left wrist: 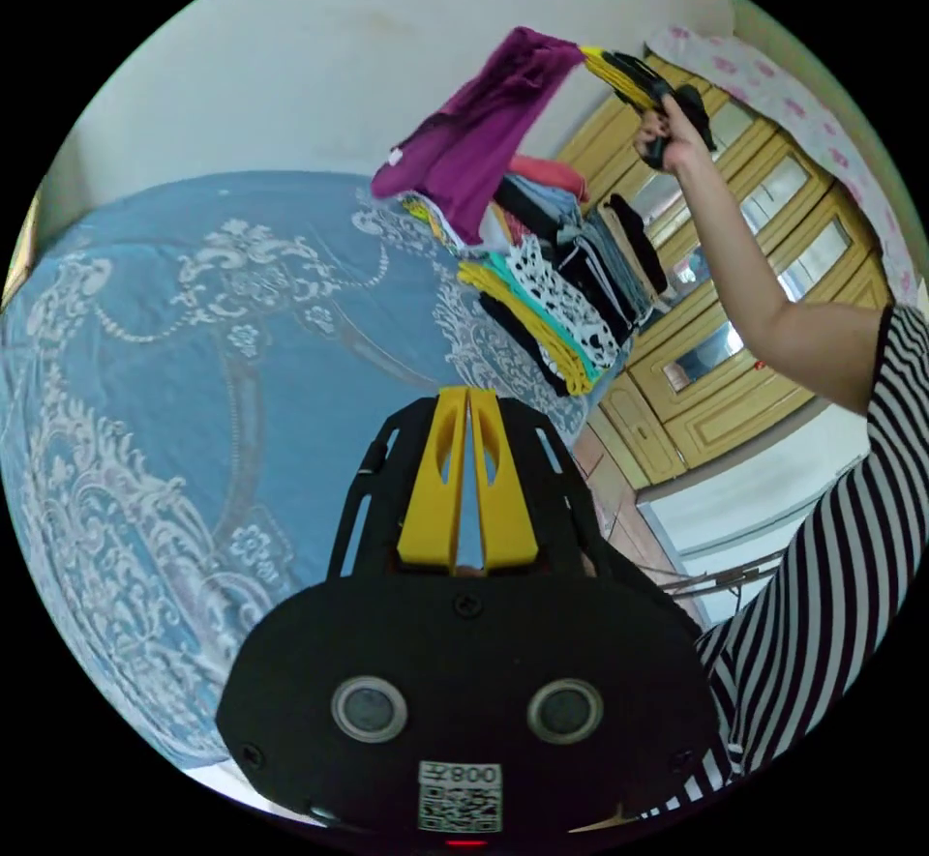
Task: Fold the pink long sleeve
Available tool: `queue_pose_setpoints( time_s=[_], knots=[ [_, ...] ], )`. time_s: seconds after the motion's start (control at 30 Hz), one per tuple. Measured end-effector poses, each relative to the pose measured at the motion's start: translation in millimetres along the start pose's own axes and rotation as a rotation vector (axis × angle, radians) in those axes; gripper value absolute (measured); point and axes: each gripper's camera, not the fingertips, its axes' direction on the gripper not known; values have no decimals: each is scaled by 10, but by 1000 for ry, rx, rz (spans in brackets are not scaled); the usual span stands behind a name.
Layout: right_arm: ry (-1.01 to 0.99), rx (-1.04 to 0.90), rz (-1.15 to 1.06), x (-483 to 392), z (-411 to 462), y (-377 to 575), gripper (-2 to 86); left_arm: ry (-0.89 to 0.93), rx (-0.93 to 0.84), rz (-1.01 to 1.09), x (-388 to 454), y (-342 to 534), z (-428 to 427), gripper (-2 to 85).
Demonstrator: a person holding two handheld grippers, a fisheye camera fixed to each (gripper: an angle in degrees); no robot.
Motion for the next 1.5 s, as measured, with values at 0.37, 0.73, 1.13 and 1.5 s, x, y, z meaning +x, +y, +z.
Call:
queue_pose_setpoints(
  time_s=[0.37,0.73,1.13,1.5],
  knots=[
    [-320,-88,-72,-2442,154,926,3,-101,221,-86,830,364,-2363,98],
    [-433,-130,-244,-4460,131,1795,3,-31,234,-58,2006,773,-3484,128],
    [-409,-85,-303,-5522,-221,2590,2,-162,269,157,3571,507,-4368,128],
    [-417,-59,-276,-5709,-457,3136,2,-262,229,178,4413,383,-4975,29]
  ],
)
